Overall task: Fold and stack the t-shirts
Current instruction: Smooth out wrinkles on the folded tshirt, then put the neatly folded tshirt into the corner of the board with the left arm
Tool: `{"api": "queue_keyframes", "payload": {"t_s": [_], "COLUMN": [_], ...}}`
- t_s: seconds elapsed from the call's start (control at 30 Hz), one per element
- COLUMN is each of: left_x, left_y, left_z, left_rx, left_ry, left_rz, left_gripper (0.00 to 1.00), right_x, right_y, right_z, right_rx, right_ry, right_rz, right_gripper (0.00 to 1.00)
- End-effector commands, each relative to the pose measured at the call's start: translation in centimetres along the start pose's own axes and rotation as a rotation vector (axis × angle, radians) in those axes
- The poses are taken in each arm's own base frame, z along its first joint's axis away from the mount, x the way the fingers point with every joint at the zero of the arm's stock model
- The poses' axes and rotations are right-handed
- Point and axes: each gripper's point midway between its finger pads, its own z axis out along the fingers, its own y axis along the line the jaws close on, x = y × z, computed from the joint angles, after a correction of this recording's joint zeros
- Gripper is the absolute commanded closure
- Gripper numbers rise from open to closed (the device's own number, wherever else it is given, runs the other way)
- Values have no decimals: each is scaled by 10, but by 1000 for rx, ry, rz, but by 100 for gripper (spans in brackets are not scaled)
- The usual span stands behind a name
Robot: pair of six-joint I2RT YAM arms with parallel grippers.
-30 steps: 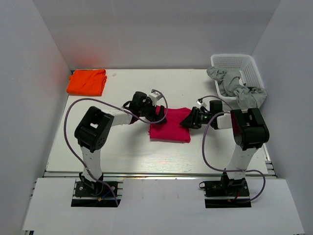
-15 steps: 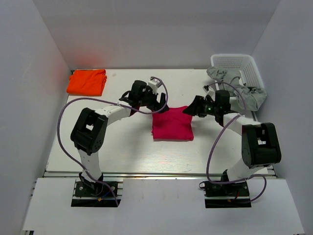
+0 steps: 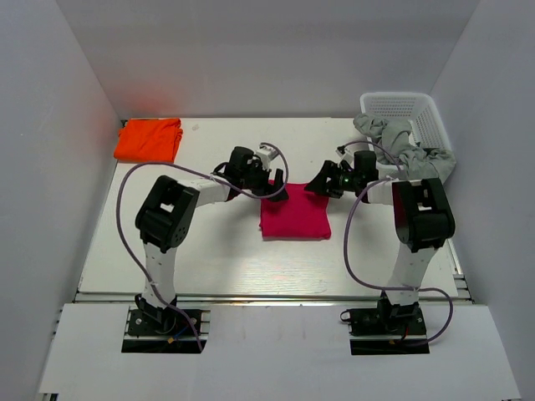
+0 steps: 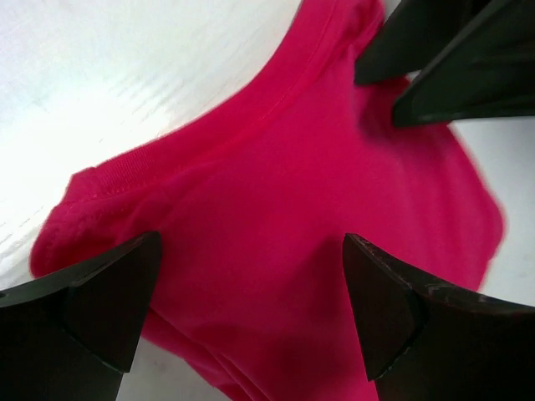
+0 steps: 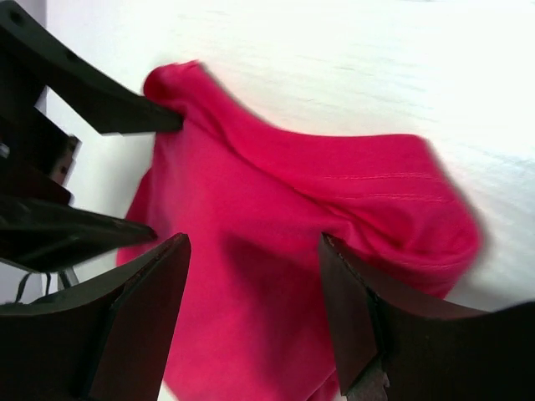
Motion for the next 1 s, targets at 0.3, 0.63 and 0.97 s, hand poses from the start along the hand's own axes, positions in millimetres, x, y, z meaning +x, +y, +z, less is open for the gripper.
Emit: {"api": "queue_keyframes", "payload": {"t_s": [0.3,0.63,0.97], "left_x": [29,-93,-61], "left_y": [38,14,-1], "left_z": [12,-10,-63], "left_rx": [-25,-40,-219], "left_ry": [81,-105,-17], "left_rz": [-64,-8,-124], "left_gripper": [2,1,1], "right_x": [16,-56,-52], "right_y": [-60,25,76], "right_z": [21,-16,-97], "right_rx": [111,-25,72], "right_ry": [-12,-139,-321], "right_rz": [192,-122,-235], "right_gripper": [31,10,10]}}
